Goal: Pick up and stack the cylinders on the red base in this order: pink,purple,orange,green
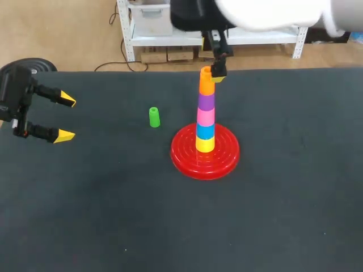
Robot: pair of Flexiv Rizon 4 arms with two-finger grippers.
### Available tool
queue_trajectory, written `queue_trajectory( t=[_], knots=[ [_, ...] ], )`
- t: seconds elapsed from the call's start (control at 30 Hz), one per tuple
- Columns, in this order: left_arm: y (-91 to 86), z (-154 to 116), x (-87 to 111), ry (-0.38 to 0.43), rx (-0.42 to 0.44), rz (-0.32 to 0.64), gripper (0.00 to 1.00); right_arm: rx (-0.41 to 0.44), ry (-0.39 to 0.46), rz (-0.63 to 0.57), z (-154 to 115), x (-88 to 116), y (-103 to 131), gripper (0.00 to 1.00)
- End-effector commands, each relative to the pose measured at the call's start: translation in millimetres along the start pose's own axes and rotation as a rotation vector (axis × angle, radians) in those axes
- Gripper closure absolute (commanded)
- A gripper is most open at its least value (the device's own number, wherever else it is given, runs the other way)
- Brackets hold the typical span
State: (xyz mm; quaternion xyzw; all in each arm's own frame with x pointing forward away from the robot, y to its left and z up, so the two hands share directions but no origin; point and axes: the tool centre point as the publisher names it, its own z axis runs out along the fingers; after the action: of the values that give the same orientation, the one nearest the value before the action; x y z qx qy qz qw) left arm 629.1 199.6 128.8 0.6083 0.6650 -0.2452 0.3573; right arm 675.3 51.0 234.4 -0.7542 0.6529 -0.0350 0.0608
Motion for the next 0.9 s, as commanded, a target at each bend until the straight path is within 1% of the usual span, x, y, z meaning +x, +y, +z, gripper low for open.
queue_trajectory(
  t=[0.03, 0.2, 0.33, 0.53, 0.7, 0.9],
  knots=[
    [-1.1, 0, 0.9, -0.002, -0.004, 0.003, 0.00, -0.017, 0.027, -0.030, 6, -26, -10, 0.00],
    [-1.1, 0, 0.9, -0.002, -0.004, 0.003, 0.00, -0.022, 0.013, -0.063, 9, -43, -16, 0.00],
    [-1.1, 0, 0.9, -0.002, -0.004, 0.003, 0.00, -0.046, 0.003, -0.077, 18, -51, -24, 0.00],
    [-1.1, 0, 0.9, -0.002, -0.004, 0.003, 0.00, -0.082, -0.009, -0.101, 37, -63, -30, 0.00],
    [-1.1, 0, 0.9, -0.002, -0.004, 0.003, 0.00, -0.115, -0.006, -0.135, 52, -76, -28, 0.00],
    [-1.1, 0, 0.9, -0.002, -0.004, 0.003, 0.00, -0.152, -0.002, -0.138, 72, -82, -30, 0.00]
  ],
)
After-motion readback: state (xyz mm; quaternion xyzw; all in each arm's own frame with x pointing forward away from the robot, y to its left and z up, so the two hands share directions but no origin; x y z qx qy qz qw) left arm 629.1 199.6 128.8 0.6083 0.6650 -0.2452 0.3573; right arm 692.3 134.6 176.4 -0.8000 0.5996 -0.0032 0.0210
